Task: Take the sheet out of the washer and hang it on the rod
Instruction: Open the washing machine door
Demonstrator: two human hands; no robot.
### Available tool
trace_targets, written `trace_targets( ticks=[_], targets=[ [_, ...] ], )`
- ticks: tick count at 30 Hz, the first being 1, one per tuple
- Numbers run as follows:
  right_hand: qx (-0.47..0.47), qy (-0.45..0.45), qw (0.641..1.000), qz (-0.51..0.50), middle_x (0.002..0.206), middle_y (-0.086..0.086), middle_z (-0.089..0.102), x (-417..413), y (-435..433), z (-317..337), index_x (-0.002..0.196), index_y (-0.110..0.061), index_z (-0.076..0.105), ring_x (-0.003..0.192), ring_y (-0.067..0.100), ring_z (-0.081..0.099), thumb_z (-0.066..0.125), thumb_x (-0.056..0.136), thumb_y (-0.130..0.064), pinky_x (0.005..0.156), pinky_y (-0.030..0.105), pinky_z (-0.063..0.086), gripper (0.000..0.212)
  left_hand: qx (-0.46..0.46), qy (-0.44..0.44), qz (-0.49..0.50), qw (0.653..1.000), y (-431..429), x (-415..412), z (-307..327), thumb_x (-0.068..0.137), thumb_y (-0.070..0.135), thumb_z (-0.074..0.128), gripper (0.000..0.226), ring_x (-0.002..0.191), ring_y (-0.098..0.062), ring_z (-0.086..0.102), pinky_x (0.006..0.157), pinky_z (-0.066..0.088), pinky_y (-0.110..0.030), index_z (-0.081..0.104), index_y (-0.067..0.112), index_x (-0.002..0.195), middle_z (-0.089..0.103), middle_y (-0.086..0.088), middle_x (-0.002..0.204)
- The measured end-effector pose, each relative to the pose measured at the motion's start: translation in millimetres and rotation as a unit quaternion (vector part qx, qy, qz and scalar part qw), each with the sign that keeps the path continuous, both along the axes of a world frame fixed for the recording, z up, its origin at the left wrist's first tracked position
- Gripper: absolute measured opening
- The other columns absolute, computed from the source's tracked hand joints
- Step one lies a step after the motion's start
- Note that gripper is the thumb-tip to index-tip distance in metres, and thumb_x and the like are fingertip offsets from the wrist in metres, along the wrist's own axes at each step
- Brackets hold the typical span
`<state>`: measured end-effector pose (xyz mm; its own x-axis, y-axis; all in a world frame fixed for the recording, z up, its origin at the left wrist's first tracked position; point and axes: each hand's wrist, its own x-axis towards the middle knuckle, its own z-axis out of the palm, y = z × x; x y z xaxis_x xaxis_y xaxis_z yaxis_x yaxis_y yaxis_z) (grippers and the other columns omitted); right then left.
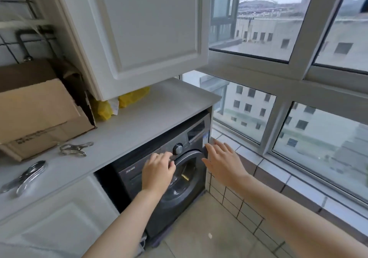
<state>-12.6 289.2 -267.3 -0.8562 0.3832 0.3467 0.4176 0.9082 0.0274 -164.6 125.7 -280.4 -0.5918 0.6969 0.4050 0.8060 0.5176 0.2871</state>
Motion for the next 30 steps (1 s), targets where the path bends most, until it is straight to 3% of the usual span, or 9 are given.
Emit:
trace_targets(
  ticks=[4,8,12,16,18,24,27,30],
  targets=[
    [-0.047,-0.037,0.998,-0.017,0.128,0.009,0.061,-15,23,-42,0.137,-0.009,0.046,0.129,0.029,0.048,0.043,0.098,-0.042,0.11,0.043,0.037,0.051,-0.015,-0.084,0.021,0.996,15,-13,-42,0.092,0.026,0.057,0.022,0.092,-0.016,0.057,0.071,0.042,-0.025,0.065,0.019,0.112,0.069,0.002,0.097],
    [-0.086,-0.102,0.991,-0.024,0.135,0.008,0.055,-28,49,-81,0.143,-0.011,0.039,0.136,0.027,0.039,0.037,0.1,-0.043,0.114,0.041,0.03,0.054,-0.03,-0.184,0.073,0.98,36,-21,-78,0.095,0.029,0.053,0.02,0.083,-0.014,0.053,0.068,0.045,-0.026,0.062,0.022,0.112,0.065,-0.002,0.099],
    [-0.125,-0.138,0.982,-0.029,0.137,0.007,0.054,-44,81,-109,0.141,-0.013,0.039,0.135,0.027,0.039,0.035,0.1,-0.042,0.113,0.042,0.03,0.05,-0.032,-0.29,0.123,0.949,62,-27,-117,0.093,0.031,0.054,0.017,0.092,-0.019,0.06,0.072,0.055,-0.036,0.062,0.024,0.107,0.068,0.004,0.101],
    [-0.145,-0.176,0.973,-0.025,0.13,0.007,0.057,-68,120,-134,0.135,-0.013,0.044,0.13,0.027,0.043,0.036,0.1,-0.042,0.111,0.038,0.032,0.046,0.001,-0.389,0.186,0.902,97,-29,-146,0.092,0.028,0.057,0.015,0.092,-0.02,0.063,0.076,0.053,-0.033,0.066,0.021,0.101,0.07,0.006,0.097],
    [-0.15,-0.194,0.969,-0.015,0.124,0.005,0.059,-82,144,-150,0.129,-0.013,0.047,0.127,0.025,0.044,0.038,0.099,-0.043,0.108,0.036,0.033,0.043,0.031,-0.45,0.221,0.865,122,-33,-159,0.091,0.026,0.058,0.015,0.092,-0.021,0.062,0.074,0.049,-0.029,0.068,0.017,0.097,0.071,0.002,0.094],
    [-0.189,-0.226,0.955,0.03,0.122,0.005,0.06,-125,212,-196,0.123,-0.013,0.049,0.123,0.026,0.048,0.042,0.098,-0.041,0.099,0.034,0.039,0.038,0.173,-0.601,0.343,0.701,191,-54,-195,0.088,0.021,0.062,0.012,0.085,-0.023,0.066,0.081,0.051,-0.033,0.071,0.012,0.091,0.07,-0.001,0.085],
    [-0.222,-0.249,0.942,0.047,0.126,0.008,0.056,-149,235,-215,0.128,-0.01,0.047,0.121,0.028,0.049,0.042,0.099,-0.039,0.097,0.036,0.042,0.041,0.227,-0.656,0.373,0.615,218,-66,-206,0.092,0.023,0.06,0.011,0.085,-0.021,0.066,0.078,0.05,-0.033,0.065,0.013,0.095,0.069,-0.004,0.098],
    [-0.241,-0.262,0.932,0.068,0.128,0.01,0.054,-170,249,-230,0.131,-0.01,0.044,0.118,0.031,0.05,0.044,0.099,-0.038,0.094,0.039,0.046,0.043,0.26,-0.71,0.384,0.53,238,-78,-214,0.094,0.027,0.059,0.019,0.098,-0.025,0.066,0.087,0.051,-0.036,0.059,0.015,0.109,0.066,-0.005,0.108]
  ],
)
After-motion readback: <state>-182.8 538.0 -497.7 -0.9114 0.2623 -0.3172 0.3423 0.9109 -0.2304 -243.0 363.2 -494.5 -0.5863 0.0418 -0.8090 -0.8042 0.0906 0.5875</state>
